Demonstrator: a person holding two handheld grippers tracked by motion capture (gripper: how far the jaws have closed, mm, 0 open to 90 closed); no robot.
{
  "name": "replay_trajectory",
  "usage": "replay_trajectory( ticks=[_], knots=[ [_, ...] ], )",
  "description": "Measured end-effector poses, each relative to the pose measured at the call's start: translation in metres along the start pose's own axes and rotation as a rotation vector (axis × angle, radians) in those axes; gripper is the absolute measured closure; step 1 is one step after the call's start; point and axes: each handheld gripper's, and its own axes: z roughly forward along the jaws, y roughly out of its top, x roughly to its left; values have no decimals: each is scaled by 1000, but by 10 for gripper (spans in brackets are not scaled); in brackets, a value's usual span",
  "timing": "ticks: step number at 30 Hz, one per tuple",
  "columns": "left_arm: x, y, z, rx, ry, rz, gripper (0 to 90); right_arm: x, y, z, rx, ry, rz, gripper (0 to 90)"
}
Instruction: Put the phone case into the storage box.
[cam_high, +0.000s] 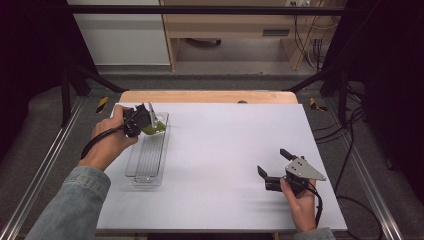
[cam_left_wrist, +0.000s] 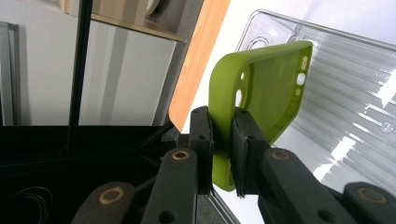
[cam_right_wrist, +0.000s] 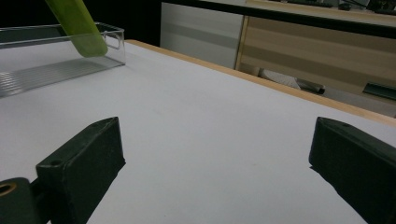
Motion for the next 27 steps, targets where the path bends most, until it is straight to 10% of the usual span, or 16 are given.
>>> replay_trajectory(
  ticks=[27],
  knots=[
    [3, 12, 12, -6, -30, 28, 797, 0, 0, 0, -3, 4, 7, 33]
  ],
)
